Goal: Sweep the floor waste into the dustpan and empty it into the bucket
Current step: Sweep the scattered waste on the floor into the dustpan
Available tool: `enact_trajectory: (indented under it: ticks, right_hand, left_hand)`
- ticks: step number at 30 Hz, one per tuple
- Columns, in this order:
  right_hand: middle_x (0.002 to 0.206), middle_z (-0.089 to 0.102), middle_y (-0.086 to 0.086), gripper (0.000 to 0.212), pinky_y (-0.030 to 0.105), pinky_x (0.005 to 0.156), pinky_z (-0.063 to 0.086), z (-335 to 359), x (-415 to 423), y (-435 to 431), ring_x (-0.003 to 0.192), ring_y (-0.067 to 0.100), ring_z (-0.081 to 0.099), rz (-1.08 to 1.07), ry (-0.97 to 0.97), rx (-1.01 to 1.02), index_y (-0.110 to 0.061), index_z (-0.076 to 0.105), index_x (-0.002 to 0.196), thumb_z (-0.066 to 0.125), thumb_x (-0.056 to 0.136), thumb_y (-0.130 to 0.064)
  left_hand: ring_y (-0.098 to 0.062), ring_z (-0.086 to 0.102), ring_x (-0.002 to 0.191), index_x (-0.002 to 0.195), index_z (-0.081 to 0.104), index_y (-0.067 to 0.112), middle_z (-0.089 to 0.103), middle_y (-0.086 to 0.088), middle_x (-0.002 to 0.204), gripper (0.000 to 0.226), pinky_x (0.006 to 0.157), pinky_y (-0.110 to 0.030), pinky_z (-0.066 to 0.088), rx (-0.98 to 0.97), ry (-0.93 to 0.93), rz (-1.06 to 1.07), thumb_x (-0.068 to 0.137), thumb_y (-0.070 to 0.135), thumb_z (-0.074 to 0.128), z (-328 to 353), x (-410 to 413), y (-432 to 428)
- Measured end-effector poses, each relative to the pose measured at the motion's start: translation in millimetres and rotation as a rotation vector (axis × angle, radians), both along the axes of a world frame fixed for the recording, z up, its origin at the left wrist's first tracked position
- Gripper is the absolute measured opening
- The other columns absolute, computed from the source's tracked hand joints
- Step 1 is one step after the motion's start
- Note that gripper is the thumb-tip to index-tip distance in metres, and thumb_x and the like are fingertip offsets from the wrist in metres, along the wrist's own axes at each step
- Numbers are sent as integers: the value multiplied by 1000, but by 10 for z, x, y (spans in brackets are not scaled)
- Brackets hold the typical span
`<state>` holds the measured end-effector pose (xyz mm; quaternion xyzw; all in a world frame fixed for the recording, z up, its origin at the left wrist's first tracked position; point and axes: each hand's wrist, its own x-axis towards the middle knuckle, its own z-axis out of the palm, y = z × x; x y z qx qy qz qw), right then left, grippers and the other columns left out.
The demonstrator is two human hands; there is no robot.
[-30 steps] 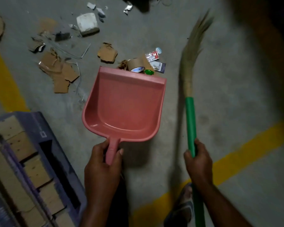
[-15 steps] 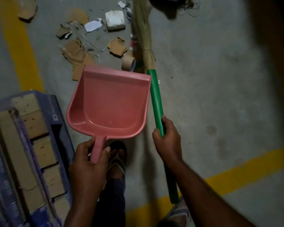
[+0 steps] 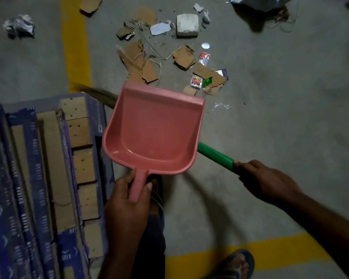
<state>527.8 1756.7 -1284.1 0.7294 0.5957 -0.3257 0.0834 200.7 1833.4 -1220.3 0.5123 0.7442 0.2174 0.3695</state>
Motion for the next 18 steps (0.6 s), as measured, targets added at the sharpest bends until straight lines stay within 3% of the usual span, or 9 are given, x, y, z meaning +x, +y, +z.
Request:
enact_trajectory:
  ticks: [4, 10, 14, 18]
  right_hand:
    - [119, 55, 2, 45, 32, 66, 50, -37, 279, 396, 89, 32, 64, 5, -132, -83, -45, 39, 141, 46, 96, -47]
    - [112, 59, 11, 38, 33, 65, 46, -26, 386, 1207, 86, 31, 58, -157, -179, 39, -41, 40, 136, 46, 98, -41]
    - [113, 61, 18, 37, 39, 72, 49, 34, 417, 1460, 94, 39, 60, -273, -138, 155, -31, 44, 133, 50, 97, -36]
    - [121, 64, 11, 48, 36, 82, 46, 160, 444, 1239, 106, 34, 60, -369, -30, 286, -27, 47, 139, 61, 93, -34]
  left_hand:
    - [-15, 63, 79, 107, 64, 32, 61, 27, 80, 34, 71, -31, 46, -27, 24, 5, 78, 25, 81, -53, -13, 39]
    - [-18, 63, 80, 107, 66, 29, 63, 14, 80, 35, 73, -38, 52, -57, 56, -12, 76, 31, 82, -82, 29, 109]
    - [-14, 61, 80, 106, 65, 32, 63, 19, 81, 35, 70, -33, 46, -74, 28, -18, 76, 31, 82, -81, 78, 174]
    - [-17, 62, 82, 111, 66, 31, 65, 13, 85, 38, 72, -32, 45, -77, 25, -19, 76, 31, 83, -83, 94, 207]
